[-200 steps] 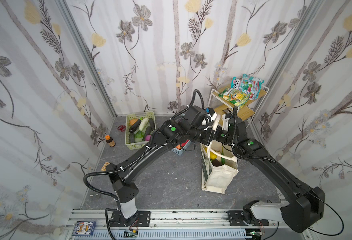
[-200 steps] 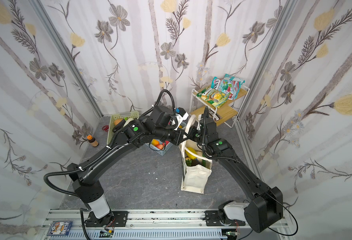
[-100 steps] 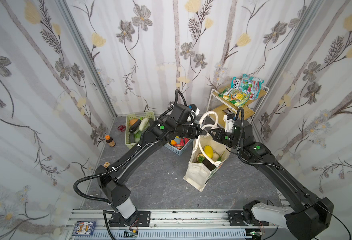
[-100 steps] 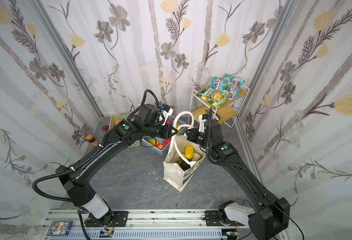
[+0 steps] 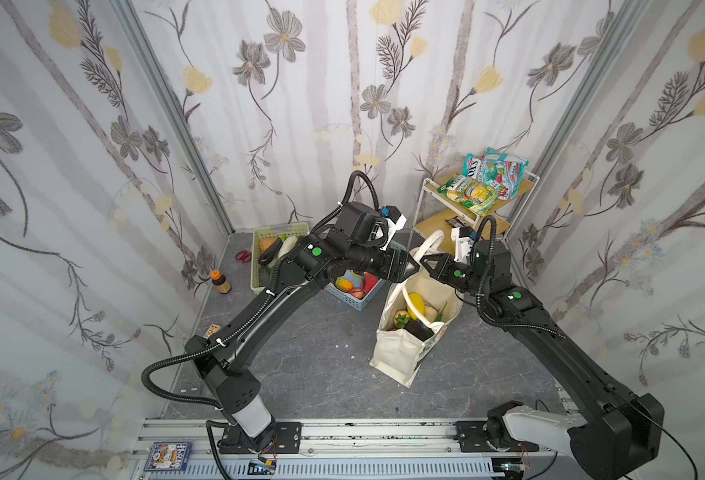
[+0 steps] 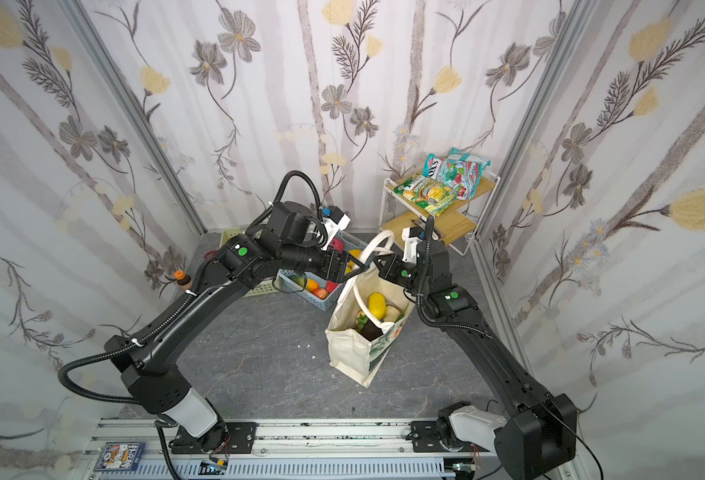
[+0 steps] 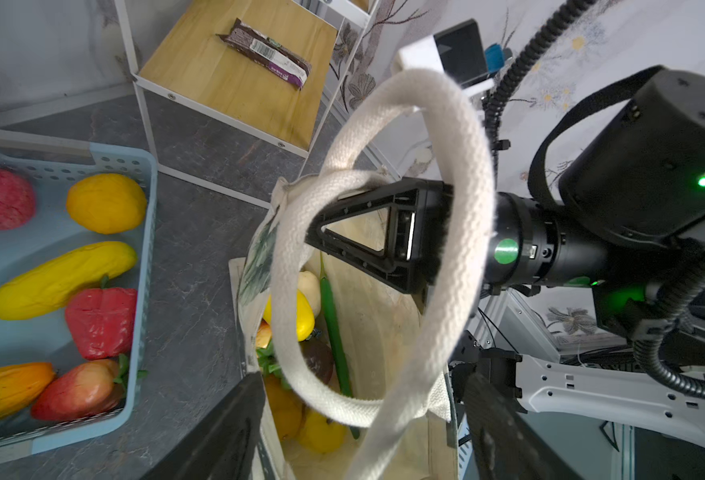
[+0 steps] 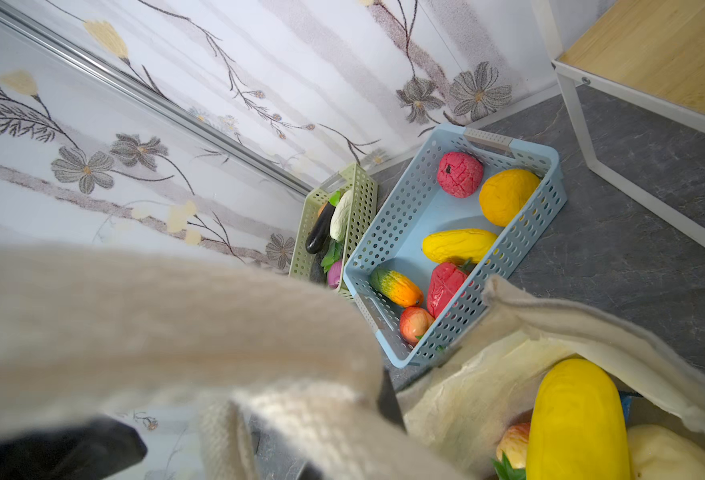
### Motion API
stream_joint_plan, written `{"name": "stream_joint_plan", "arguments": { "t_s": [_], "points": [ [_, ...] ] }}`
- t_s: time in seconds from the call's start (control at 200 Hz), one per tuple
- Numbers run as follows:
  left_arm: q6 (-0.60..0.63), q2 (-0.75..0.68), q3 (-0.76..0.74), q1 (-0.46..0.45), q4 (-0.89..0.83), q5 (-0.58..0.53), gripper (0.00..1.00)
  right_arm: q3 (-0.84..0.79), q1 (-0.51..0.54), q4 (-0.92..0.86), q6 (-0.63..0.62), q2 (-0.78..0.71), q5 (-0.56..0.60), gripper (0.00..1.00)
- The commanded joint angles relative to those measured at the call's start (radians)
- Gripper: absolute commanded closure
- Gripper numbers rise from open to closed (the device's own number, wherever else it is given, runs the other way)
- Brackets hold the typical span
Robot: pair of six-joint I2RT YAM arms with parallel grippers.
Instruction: Place the food into the grocery bag and tie it
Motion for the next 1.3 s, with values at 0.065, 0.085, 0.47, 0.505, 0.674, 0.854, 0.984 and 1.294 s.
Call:
{"name": "stream_joint_plan", "arguments": {
  "t_s": [0.065, 0.085, 0.47, 0.505, 0.674, 0.854, 0.984, 1.294],
  "points": [
    [0.087, 0.076, 0.054, -0.005, -0.080, -0.096, 0.22, -0.002, 0.000, 0.033, -0.018, 0.002, -0.044, 1.00],
    [0.091, 0.088, 0.063, -0.009, -0.083, -0.095, 0.22, -0.003, 0.000, 0.035, -0.018, 0.001, -0.047, 1.00],
    [0.027, 0.072, 0.074, 0.046, -0.020, 0.108, 0.22, 0.007, -0.003, 0.038, -0.007, 0.004, -0.039, 1.00],
    [0.013, 0.056, 0.060, 0.065, -0.006, 0.162, 0.21, 0.006, -0.003, 0.036, -0.007, 0.007, -0.041, 1.00],
    [-0.116, -0.055, -0.075, 0.166, 0.149, 0.322, 0.20, 0.012, -0.003, 0.039, -0.003, 0.022, -0.046, 1.00],
    [-0.125, -0.055, -0.162, 0.203, 0.132, 0.243, 0.35, 0.025, -0.003, 0.035, -0.004, 0.021, -0.049, 1.00],
    [-0.129, -0.024, -0.220, 0.158, 0.146, 0.214, 0.42, 0.025, -0.002, 0.033, -0.003, 0.019, -0.057, 1.00],
    [-0.203, 0.029, -0.224, 0.091, 0.258, 0.180, 0.51, 0.023, 0.005, 0.027, -0.004, 0.019, -0.072, 1.00]
  ]
}}
